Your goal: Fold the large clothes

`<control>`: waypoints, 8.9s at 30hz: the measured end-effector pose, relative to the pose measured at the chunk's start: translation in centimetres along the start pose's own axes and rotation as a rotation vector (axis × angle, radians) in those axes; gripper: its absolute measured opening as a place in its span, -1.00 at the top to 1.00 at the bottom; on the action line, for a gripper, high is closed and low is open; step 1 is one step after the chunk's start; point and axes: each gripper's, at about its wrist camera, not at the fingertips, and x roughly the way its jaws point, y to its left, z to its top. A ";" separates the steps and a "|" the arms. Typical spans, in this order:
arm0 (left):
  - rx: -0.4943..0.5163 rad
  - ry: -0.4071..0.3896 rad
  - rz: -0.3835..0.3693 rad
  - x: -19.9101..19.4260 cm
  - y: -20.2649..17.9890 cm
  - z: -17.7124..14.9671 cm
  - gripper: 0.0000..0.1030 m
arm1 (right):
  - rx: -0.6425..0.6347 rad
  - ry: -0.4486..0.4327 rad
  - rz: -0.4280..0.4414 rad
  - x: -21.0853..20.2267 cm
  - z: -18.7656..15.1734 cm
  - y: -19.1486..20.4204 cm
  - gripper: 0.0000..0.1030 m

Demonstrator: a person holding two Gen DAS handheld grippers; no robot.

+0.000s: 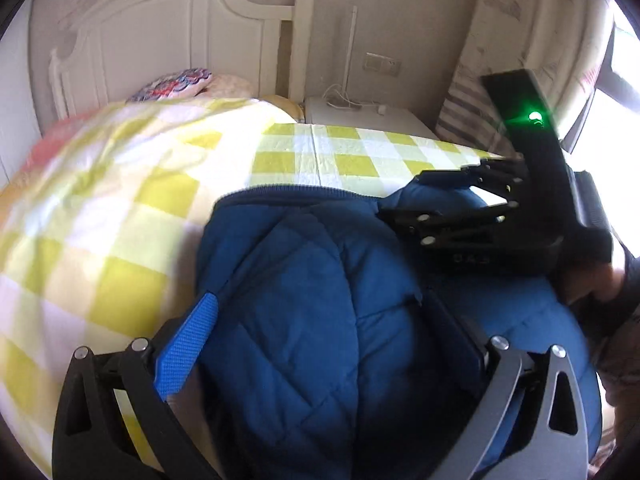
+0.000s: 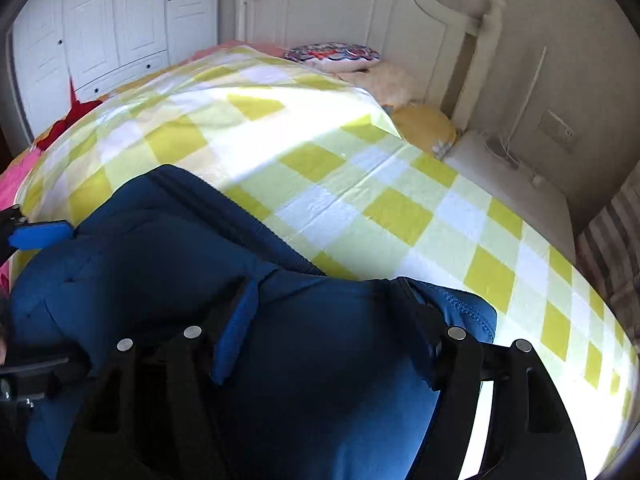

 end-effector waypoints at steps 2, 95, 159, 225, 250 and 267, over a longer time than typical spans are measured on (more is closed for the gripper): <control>-0.005 -0.034 -0.034 -1.5 0.1 1.4 -0.95 | -0.025 0.006 -0.011 -0.3 -0.2 0.4 -0.32; -0.554 0.319 -0.654 -0.4 9.2 -10.3 -0.95 | 0.673 -0.005 0.635 -9.8 -19.8 1.5 -0.91; 0.038 -0.428 0.204 -7.6 -14.6 -1.4 -0.96 | 0.205 -0.242 -0.257 -17.3 -18.7 0.9 -0.80; 0.094 -0.394 0.158 -9.7 -21.3 -7.1 -0.96 | 0.426 -0.458 -0.408 -26.5 -26.6 4.5 -0.90; 0.103 -0.418 0.172 -10.1 -21.8 -7.6 -0.96 | 0.419 -0.458 -0.403 -26.3 -26.7 4.7 -0.90; 0.107 -0.244 0.109 -4.6 -16.7 -4.9 -0.96 | 0.476 -0.340 -0.365 -23.3 -28.3 0.0 -0.90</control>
